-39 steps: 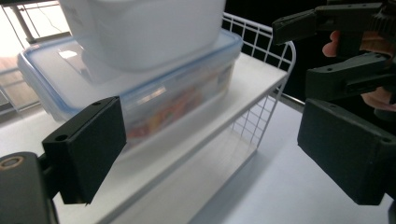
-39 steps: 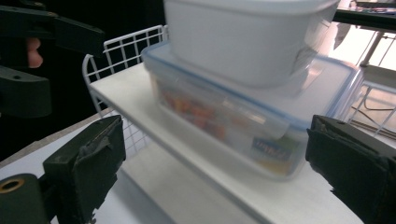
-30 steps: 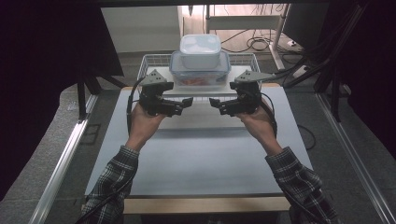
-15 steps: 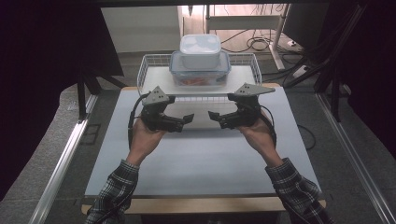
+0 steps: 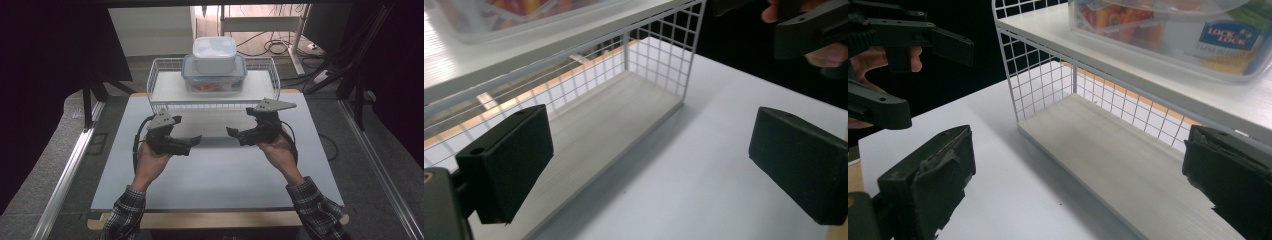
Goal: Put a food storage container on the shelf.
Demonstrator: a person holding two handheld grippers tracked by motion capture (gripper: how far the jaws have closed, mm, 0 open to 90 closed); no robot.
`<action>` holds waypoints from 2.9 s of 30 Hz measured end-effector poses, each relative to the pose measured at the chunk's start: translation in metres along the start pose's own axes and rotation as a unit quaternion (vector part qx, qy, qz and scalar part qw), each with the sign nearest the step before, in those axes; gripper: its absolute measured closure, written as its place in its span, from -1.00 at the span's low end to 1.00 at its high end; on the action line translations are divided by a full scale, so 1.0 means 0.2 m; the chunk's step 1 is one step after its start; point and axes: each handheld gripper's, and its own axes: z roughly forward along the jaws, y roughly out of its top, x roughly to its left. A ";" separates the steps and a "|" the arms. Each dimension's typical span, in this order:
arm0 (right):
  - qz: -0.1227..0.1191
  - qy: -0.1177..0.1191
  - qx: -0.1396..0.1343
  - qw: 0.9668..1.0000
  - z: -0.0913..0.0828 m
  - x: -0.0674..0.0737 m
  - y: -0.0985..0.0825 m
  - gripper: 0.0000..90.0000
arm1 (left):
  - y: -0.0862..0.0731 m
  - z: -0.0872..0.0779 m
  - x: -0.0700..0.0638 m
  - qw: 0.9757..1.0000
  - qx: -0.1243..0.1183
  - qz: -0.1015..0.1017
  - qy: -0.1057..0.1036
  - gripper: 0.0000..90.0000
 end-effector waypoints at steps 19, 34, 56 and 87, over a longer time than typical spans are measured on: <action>-0.023 0.000 0.019 1.000 -0.01 0.02 -0.12 -0.99 | -0.09 0.02 -0.08 0.999 0.035 0.011 0.000 -0.96; -0.016 -0.004 0.024 1.000 -0.09 0.03 -0.16 -1.00 | -0.15 -0.06 -0.11 0.999 0.033 0.009 -0.005 -0.94; -0.021 -0.012 0.044 0.999 -0.16 0.08 -0.24 -1.00 | -0.28 -0.14 -0.15 1.000 0.029 0.001 0.011 -0.93; 0.012 -0.035 0.049 0.998 -0.31 0.04 -0.45 -1.00 | -0.50 -0.19 -0.13 0.998 0.045 -0.025 0.028 -0.93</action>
